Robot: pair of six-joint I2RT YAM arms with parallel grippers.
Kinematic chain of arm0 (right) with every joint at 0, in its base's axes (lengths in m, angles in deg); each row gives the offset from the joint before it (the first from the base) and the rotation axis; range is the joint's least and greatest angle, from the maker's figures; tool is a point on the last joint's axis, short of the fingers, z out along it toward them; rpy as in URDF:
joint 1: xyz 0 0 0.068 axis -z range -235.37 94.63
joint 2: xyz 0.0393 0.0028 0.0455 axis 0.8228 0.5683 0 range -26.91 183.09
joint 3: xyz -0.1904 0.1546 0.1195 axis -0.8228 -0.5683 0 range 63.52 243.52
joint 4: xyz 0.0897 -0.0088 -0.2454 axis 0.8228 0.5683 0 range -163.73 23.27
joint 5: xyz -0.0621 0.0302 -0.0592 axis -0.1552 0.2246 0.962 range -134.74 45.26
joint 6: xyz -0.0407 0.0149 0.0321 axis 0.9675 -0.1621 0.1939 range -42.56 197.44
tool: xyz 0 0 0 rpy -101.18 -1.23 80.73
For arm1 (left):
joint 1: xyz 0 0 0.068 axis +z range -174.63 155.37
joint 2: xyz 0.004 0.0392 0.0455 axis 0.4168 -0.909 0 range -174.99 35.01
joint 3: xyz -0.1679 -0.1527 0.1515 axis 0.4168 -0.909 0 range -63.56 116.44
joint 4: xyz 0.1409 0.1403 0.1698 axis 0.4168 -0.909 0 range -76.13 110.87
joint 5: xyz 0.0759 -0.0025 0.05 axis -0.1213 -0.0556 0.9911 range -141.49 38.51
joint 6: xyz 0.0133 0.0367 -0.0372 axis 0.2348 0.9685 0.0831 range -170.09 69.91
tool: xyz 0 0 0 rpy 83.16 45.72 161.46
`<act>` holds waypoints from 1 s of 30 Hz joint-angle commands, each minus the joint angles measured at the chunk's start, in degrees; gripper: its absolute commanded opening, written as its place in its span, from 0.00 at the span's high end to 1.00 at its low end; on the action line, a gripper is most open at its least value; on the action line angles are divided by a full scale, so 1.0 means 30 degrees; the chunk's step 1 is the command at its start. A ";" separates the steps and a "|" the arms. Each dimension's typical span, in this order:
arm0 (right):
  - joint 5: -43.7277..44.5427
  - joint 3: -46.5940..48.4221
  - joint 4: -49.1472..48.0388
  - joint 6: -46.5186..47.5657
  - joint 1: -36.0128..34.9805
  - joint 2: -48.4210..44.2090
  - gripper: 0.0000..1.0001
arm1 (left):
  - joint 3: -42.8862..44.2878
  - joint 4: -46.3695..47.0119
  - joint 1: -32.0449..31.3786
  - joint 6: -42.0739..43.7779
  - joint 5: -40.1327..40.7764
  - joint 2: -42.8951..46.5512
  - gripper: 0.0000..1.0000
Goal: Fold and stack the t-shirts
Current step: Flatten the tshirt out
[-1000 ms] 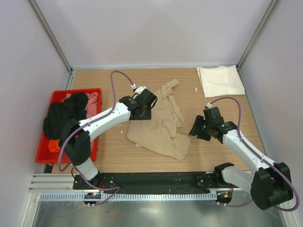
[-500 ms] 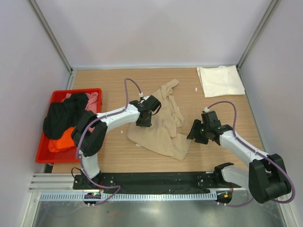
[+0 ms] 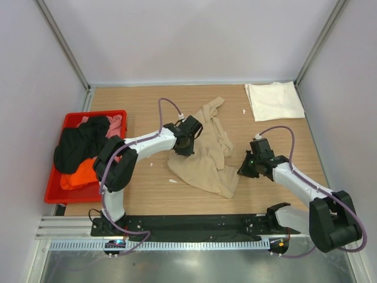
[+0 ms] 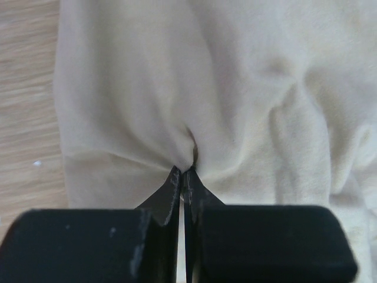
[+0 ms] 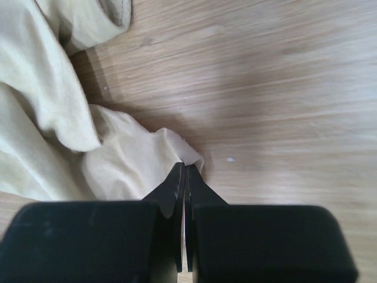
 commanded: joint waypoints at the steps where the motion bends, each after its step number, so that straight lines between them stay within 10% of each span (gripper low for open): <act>1: 0.3040 0.1901 0.3703 -0.0316 -0.0077 -0.2466 0.99 | 0.1915 0.1606 0.0051 -0.1016 -0.2674 -0.0947 1.00; 8: 0.0799 0.4710 0.6409 -0.2011 -0.0077 -0.7911 0.99 | 0.3527 0.1787 -0.0213 -0.1782 -0.3739 -0.0951 1.00; 13: -0.3253 0.5739 0.2722 -0.4179 -0.0107 -0.8216 0.99 | 0.2653 -0.1437 0.0694 -0.0962 0.1205 0.2464 0.48; 30: 0.1868 1.0393 -0.5253 -0.5826 -1.2760 0.4346 0.99 | -0.4409 -0.3899 0.6465 -0.0463 0.2242 1.3990 0.32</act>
